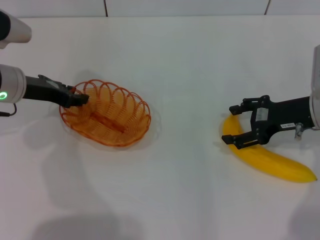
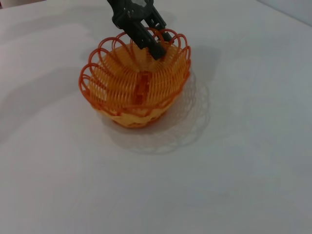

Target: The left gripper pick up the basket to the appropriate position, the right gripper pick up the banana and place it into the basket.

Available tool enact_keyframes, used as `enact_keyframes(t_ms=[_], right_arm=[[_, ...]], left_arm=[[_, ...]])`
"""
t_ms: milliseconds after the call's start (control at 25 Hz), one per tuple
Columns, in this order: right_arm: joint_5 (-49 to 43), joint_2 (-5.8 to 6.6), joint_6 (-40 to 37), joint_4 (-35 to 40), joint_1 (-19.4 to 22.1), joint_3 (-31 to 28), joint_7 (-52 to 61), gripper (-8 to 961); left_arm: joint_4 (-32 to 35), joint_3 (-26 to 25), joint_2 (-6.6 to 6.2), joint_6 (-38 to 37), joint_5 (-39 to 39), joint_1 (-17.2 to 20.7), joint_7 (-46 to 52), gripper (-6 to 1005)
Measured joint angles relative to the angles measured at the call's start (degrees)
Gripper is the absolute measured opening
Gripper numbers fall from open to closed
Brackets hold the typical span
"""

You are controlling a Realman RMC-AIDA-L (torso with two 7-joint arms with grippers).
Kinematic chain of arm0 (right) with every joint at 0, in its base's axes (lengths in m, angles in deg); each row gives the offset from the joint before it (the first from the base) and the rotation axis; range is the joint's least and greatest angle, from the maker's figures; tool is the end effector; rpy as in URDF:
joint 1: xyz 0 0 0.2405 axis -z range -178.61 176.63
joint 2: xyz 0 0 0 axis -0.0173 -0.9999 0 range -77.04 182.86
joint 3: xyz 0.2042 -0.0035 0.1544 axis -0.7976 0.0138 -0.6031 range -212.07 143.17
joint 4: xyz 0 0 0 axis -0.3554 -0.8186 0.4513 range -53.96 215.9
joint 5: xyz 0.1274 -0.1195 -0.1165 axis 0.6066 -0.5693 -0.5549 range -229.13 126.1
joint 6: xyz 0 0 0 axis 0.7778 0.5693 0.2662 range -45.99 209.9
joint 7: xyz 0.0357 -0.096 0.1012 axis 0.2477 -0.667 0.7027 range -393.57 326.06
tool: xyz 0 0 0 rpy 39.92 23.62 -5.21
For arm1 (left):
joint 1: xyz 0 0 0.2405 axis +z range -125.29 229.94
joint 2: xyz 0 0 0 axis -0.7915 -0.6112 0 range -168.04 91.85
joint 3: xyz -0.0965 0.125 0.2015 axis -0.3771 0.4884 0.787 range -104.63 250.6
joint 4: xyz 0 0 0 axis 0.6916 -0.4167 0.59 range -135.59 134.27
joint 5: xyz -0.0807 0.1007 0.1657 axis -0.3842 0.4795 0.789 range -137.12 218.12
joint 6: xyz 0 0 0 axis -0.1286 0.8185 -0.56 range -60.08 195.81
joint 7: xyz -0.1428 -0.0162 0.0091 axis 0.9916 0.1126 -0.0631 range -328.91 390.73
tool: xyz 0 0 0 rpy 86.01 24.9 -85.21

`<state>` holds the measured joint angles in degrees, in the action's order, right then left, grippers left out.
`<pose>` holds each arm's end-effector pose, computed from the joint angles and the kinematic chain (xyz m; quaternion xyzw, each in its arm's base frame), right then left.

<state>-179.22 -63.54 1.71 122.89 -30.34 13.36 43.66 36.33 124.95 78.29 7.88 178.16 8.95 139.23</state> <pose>0.3025 0.3348 0.0038 -0.9752 0.1619 0.0415 0.1452 -0.2597 0.4208 -0.0042 -0.9213 -0.2988 0.0215 0.2478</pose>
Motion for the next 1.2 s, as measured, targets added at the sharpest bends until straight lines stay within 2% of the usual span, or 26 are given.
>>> enact_keyframes(t_ms=[280, 520, 680, 840, 1000, 1200], right_arm=[[0.00, 0.00, 0.26, -0.02, 0.08, 0.00, -0.15, 893], [0.00, -0.01, 0.70, -0.17, 0.26, 0.00, -0.32, 893], [0.00, -0.01, 0.71, -0.18, 0.28, 0.00, -0.40, 893], [0.00, -0.04, 0.71, -0.18, 0.20, 0.01, -0.42, 893], [0.00, -0.09, 0.71, -0.18, 0.05, 0.50, -0.42, 893], [0.00, -0.09, 0.75, -0.17, -0.12, 1.34, -0.14, 893]], left_arm=[[0.21, -0.03, -0.07, -0.25, -0.03, 0.01, -0.21, 262], [3.08, -0.03, -0.10, -1.69, -0.82, 1.04, 0.16, 123], [6.91, 0.19, -0.35, -5.82, -5.57, 3.25, -0.36, 104], [7.62, -0.18, -0.65, -7.20, -9.73, 4.10, -1.72, 84], [6.72, -0.20, -0.18, -6.75, -12.51, 4.44, -4.02, 69], [2.54, -0.21, -0.08, -3.47, -18.78, 4.30, -6.48, 64]])
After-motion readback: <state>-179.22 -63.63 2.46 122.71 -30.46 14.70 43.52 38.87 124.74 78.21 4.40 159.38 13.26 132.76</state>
